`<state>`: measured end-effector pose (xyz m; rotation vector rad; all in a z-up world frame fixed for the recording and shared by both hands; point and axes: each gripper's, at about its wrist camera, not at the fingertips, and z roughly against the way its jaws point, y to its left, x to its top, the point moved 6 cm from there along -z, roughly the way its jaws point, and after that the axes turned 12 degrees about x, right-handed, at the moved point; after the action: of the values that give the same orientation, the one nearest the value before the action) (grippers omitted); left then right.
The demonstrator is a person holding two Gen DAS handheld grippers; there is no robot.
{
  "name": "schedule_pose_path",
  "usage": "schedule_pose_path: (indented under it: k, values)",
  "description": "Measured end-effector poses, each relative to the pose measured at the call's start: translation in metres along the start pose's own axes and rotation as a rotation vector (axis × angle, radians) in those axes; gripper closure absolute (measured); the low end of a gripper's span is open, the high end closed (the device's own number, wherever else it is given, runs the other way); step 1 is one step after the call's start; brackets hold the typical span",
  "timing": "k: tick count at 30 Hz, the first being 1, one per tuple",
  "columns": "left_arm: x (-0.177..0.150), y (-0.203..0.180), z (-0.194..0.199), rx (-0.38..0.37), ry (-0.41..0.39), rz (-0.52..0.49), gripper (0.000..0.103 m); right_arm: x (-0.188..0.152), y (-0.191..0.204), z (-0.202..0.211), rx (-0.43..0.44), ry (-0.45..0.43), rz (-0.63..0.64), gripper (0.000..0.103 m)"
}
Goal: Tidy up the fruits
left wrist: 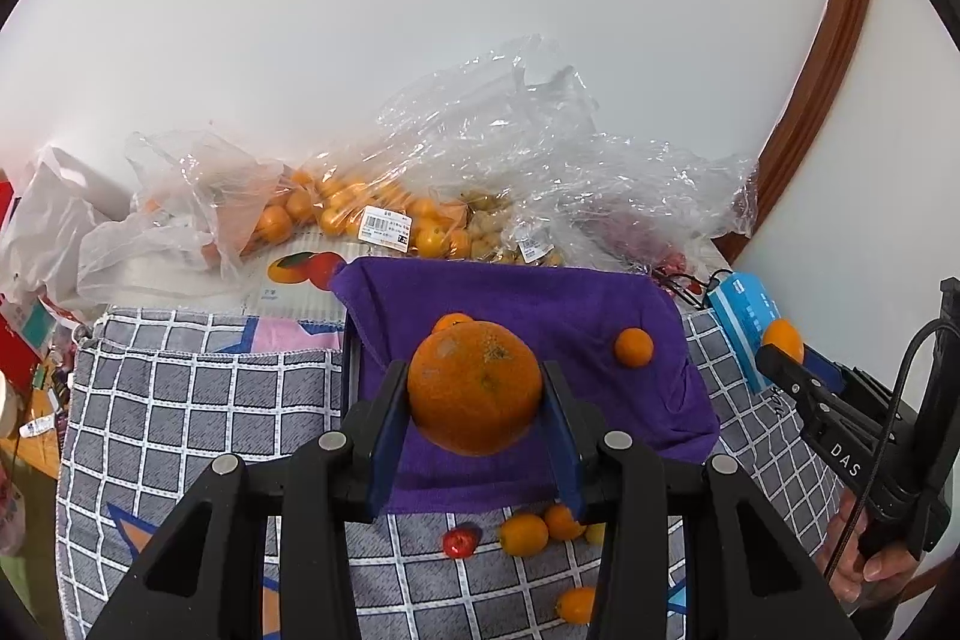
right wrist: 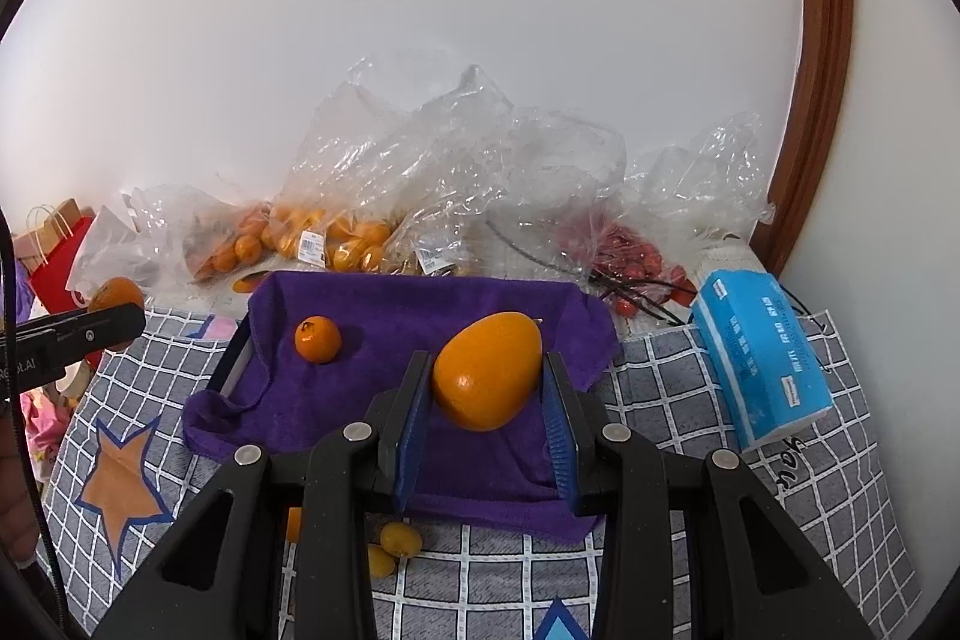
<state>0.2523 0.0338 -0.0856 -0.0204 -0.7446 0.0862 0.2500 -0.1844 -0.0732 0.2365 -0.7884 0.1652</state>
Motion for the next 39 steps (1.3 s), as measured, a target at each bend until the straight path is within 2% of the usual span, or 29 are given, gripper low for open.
schedule_pose_path:
  k: [16, 28, 39]
  values:
    - [0.007, 0.004, -0.047, 0.002, 0.061, 0.016, 0.063, -0.008, -0.02, -0.04, -0.005, 0.049, -0.028, 0.067]
    - [-0.007, 0.007, -0.099, 0.025, 0.172, 0.012, 0.063, -0.038, -0.031, -0.098, 0.019, 0.151, -0.068, 0.067]
    - [-0.014, -0.006, -0.135, 0.019, 0.243, 0.001, 0.063, -0.048, -0.044, -0.121, -0.001, 0.197, -0.072, 0.067]
